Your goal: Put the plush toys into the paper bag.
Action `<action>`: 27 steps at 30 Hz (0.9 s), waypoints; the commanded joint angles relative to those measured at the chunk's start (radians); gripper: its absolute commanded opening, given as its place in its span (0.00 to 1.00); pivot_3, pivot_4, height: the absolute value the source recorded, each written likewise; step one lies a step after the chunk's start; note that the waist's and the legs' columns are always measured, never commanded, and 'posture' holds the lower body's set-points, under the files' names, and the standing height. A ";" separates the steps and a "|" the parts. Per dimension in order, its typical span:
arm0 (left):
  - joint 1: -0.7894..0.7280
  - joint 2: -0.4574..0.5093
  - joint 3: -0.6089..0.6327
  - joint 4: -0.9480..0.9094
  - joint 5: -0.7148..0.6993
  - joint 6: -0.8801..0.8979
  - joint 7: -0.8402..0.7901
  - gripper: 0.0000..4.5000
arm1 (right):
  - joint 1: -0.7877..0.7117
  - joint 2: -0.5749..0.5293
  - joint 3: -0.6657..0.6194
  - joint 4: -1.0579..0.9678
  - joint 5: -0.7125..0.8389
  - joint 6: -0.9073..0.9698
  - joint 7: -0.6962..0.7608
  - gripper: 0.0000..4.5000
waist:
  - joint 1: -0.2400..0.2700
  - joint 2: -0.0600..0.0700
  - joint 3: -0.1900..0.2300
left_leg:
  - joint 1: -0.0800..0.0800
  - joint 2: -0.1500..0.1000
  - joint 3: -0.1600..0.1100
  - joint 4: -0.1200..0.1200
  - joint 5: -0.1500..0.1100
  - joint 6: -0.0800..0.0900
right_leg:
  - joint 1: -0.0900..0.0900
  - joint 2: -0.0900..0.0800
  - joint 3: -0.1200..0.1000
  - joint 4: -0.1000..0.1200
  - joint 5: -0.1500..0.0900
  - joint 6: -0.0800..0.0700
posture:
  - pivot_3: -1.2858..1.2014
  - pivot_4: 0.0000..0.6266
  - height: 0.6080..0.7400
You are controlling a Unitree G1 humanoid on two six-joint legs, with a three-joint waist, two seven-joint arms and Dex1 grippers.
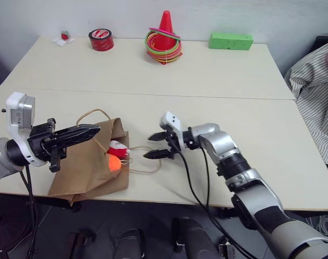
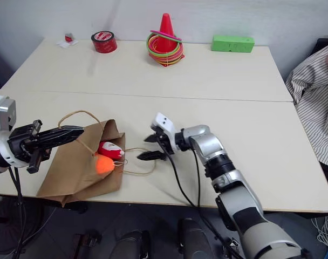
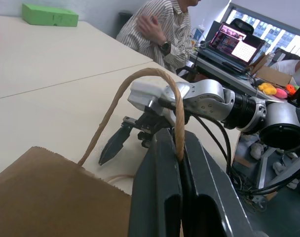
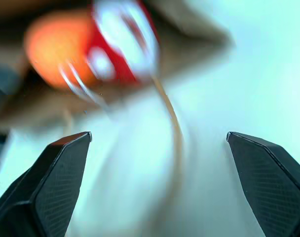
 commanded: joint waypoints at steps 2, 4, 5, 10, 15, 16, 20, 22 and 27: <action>-0.014 0.004 0.017 -0.016 -0.021 -0.018 -0.007 0.00 | 0.026 -0.022 0.056 -0.065 -0.032 0.130 -0.038 1.00 | -0.002 0.000 0.000 | 0.001 0.000 0.000 0.000 0.000 0.000 | 0.000 0.000 0.000 0.001 0.000 0.000 | 0.52 0.24 1.00; -0.012 -0.002 0.017 -0.017 -0.021 -0.020 -0.006 0.00 | 0.035 -0.029 0.094 -0.090 -0.029 0.201 -0.023 1.00 | 0.000 0.000 0.000 | 0.001 0.000 0.000 0.000 0.000 0.000 | 0.000 0.000 0.000 0.001 0.000 0.000 | 0.52 0.24 1.00; -0.011 -0.004 0.016 -0.015 -0.020 -0.022 -0.006 0.00 | 0.038 -0.034 0.117 -0.110 -0.017 0.236 0.003 1.00 | 0.001 -0.001 0.000 | 0.001 0.000 0.000 0.000 0.000 0.000 | 0.000 0.000 0.000 0.001 0.000 0.000 | 0.52 0.24 1.00; -0.006 -0.019 0.022 -0.014 -0.023 -0.028 0.000 0.00 | 0.009 0.020 0.147 -0.123 0.044 0.452 0.007 1.00 | -0.001 -0.003 -0.002 | 0.001 0.000 0.000 0.000 0.000 0.000 | 0.001 0.000 0.000 0.000 0.000 0.000 | 0.52 0.24 1.00; 0.003 -0.030 0.023 -0.020 -0.018 -0.035 0.003 0.00 | -0.023 0.058 0.148 -0.070 0.056 0.490 -0.007 0.96 | -0.008 -0.003 -0.002 | 0.004 0.000 0.000 -0.001 -0.002 0.002 | 0.002 0.000 0.000 0.001 0.000 -0.001 | 0.52 0.24 1.00; 0.005 -0.032 0.024 -0.021 -0.017 -0.036 0.004 0.00 | -0.028 0.067 0.129 -0.063 0.069 0.500 -0.012 0.91 | -0.009 -0.003 -0.002 | 0.004 0.000 0.000 -0.001 -0.002 0.002 | 0.002 0.000 0.000 0.001 0.000 -0.001 | 0.52 0.24 1.00; 0.012 -0.036 0.027 -0.025 -0.017 -0.042 0.006 0.00 | -0.033 0.075 0.059 -0.059 0.114 0.537 -0.027 0.66 | -0.006 -0.003 -0.002 | 0.004 0.001 0.000 -0.001 -0.002 0.002 | 0.002 0.000 0.000 0.001 0.000 -0.001 | 0.52 0.24 1.00; 0.016 -0.038 0.026 -0.026 -0.015 -0.047 0.006 0.00 | -0.020 0.058 0.037 -0.082 0.147 0.570 -0.016 0.51 | -0.004 -0.003 -0.002 | 0.003 0.001 0.000 -0.001 -0.001 0.002 | 0.002 0.000 0.000 0.000 0.000 -0.001 | 0.52 0.24 1.00; 0.009 -0.044 0.013 -0.023 -0.013 -0.061 0.011 0.00 | 0.008 0.030 -0.087 -0.158 0.273 0.703 -0.021 0.14 | 0.002 -0.003 -0.002 | 0.002 0.000 0.000 -0.001 -0.002 0.003 | 0.002 0.000 0.000 -0.001 0.000 -0.001 | 0.52 0.24 1.00</action>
